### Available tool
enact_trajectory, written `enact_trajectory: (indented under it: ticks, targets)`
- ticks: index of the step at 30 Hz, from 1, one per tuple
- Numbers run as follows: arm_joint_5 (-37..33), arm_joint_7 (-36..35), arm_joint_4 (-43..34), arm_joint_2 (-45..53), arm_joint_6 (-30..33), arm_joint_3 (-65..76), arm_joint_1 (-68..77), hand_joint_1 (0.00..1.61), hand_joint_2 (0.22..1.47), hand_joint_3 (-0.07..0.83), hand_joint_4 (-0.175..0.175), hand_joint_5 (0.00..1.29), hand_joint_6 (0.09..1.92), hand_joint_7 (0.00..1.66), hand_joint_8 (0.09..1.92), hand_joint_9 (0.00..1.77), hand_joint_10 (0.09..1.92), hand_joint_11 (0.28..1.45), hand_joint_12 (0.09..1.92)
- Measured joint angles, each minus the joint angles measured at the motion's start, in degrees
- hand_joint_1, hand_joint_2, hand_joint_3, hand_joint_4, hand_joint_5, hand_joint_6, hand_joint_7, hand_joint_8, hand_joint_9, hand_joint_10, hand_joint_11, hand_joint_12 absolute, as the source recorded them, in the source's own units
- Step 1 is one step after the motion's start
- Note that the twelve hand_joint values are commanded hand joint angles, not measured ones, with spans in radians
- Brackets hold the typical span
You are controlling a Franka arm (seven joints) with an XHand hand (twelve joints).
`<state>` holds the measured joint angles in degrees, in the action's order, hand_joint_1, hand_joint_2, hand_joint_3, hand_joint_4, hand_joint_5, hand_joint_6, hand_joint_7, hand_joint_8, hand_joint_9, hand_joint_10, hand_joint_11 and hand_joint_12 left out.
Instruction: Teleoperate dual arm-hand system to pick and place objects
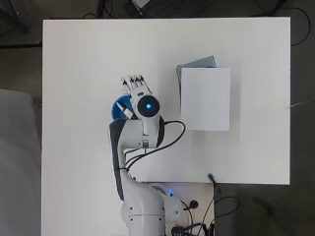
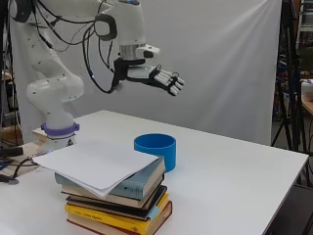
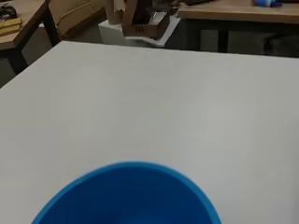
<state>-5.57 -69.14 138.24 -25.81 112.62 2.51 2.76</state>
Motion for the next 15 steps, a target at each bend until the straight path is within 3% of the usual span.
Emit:
enact_trajectory:
  ticks: [2, 7, 15]
  targets:
    - [1.11, 2.08, -5.0, -0.93, -3.84, 0.03, -0.14, 0.32, 1.11, -0.001, 0.083, 0.39, 0.09, 0.59, 0.09, 0.69, 0.09, 0.53, 0.09]
    - [3.3, 4.73, -17.46, -2.57, -13.67, 0.71, -0.53, 0.33, 1.1, -0.008, 0.063, 0.37, 0.09, 0.52, 0.09, 0.64, 0.09, 0.5, 0.09]
    - [6.8, 5.96, -25.06, -2.63, -19.8, 2.28, -1.1, 0.32, 1.1, -0.001, 0.04, 0.38, 0.09, 0.55, 0.09, 0.67, 0.09, 0.5, 0.09]
